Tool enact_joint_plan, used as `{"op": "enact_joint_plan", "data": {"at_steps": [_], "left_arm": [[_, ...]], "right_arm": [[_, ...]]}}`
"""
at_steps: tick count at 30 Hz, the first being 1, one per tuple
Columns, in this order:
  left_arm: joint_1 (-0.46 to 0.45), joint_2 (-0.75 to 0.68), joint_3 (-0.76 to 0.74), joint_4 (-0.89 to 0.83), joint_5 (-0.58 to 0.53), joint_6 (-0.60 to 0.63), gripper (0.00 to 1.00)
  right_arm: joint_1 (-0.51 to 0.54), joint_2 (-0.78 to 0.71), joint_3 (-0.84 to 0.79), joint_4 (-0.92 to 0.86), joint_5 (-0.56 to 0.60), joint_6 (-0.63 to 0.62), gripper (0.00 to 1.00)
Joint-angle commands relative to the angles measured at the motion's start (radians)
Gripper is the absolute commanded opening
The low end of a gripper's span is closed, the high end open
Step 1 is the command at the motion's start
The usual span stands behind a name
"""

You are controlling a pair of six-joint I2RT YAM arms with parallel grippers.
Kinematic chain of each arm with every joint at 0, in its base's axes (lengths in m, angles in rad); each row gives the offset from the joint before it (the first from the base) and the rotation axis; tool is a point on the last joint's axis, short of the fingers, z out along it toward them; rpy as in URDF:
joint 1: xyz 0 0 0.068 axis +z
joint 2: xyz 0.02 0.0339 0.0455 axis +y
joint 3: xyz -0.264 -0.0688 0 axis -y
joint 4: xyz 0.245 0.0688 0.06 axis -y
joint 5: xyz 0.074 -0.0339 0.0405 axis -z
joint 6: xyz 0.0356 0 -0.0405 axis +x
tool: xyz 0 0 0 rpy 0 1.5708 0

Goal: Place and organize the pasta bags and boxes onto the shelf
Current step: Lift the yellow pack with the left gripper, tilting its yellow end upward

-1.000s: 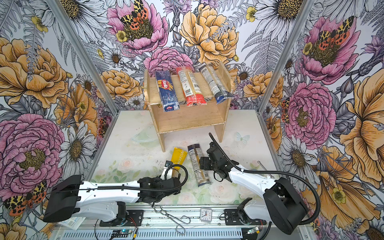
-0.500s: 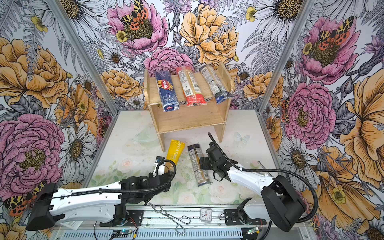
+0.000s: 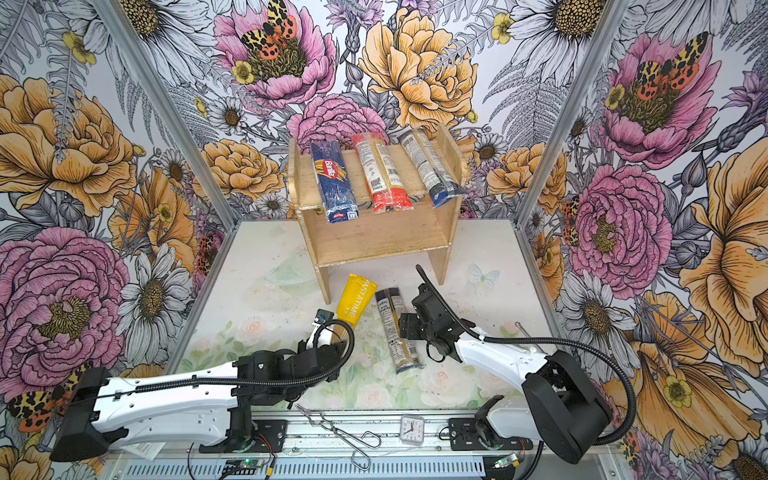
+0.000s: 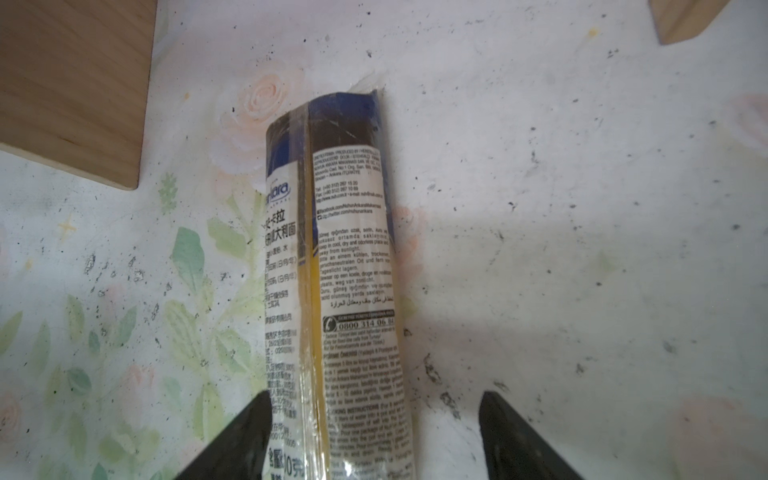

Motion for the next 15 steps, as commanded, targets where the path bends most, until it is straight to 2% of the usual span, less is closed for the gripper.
{"op": "enact_joint_plan", "data": {"at_steps": [1,15], "left_arm": [[-0.008,-0.044,0.06,0.088,-0.072,0.055,0.0],[-0.015,-0.076,0.114,0.12,-0.097,0.169,0.0]], "right_arm": [[-0.007,0.007,0.032,0.007,0.021,-0.006,0.8],[-0.007,0.017,0.028,0.011,0.024,-0.01,0.8]]}}
